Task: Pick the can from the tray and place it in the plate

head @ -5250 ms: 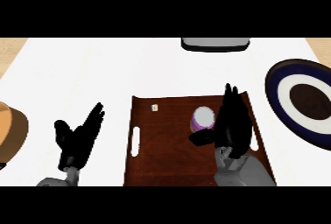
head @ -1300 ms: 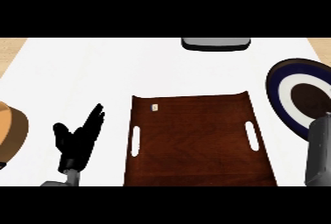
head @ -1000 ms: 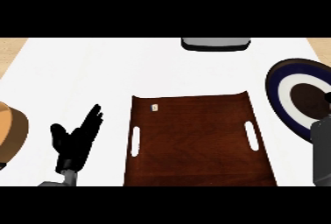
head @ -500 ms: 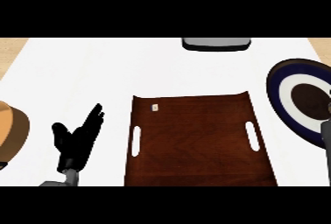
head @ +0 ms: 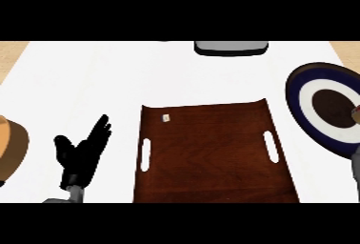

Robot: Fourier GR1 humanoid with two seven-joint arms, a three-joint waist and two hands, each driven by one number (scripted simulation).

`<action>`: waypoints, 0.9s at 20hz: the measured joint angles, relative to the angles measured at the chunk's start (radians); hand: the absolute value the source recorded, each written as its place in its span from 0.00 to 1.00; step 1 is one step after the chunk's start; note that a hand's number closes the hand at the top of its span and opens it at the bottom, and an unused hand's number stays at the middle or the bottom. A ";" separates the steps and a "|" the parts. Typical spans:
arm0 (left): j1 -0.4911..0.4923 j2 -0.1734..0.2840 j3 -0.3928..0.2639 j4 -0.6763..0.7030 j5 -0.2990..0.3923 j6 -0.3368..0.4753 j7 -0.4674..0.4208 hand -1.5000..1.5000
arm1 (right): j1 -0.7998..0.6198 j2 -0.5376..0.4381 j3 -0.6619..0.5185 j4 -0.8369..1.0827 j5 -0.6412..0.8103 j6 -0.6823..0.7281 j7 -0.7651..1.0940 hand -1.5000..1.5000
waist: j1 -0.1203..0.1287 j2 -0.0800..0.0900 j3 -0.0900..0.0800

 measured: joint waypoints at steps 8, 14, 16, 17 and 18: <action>-0.004 -0.005 0.007 0.004 -0.007 -0.008 0.000 0.50 | 0.282 0.091 0.238 -0.325 -0.233 -0.050 -0.165 0.00 | -0.003 -0.001 -0.001; -0.001 -0.013 0.013 -0.008 -0.013 -0.010 0.011 0.50 | 0.450 0.166 0.374 -0.424 -0.317 -0.069 -0.309 0.00 | 0.000 -0.001 -0.002; 0.012 -0.009 0.018 -0.022 -0.010 -0.020 0.009 0.50 | 0.488 0.196 0.406 -0.427 -0.329 -0.078 -0.355 0.00 | 0.001 -0.001 -0.003; 0.013 -0.013 0.017 -0.026 -0.015 -0.013 0.015 0.50 | 0.517 0.210 0.424 -0.445 -0.334 -0.079 -0.371 0.00 | 0.000 0.000 -0.003; 0.014 -0.020 0.016 -0.024 -0.022 -0.009 0.010 0.50 | 0.521 0.220 0.430 -0.438 -0.341 -0.080 -0.387 0.00 | 0.001 0.000 -0.003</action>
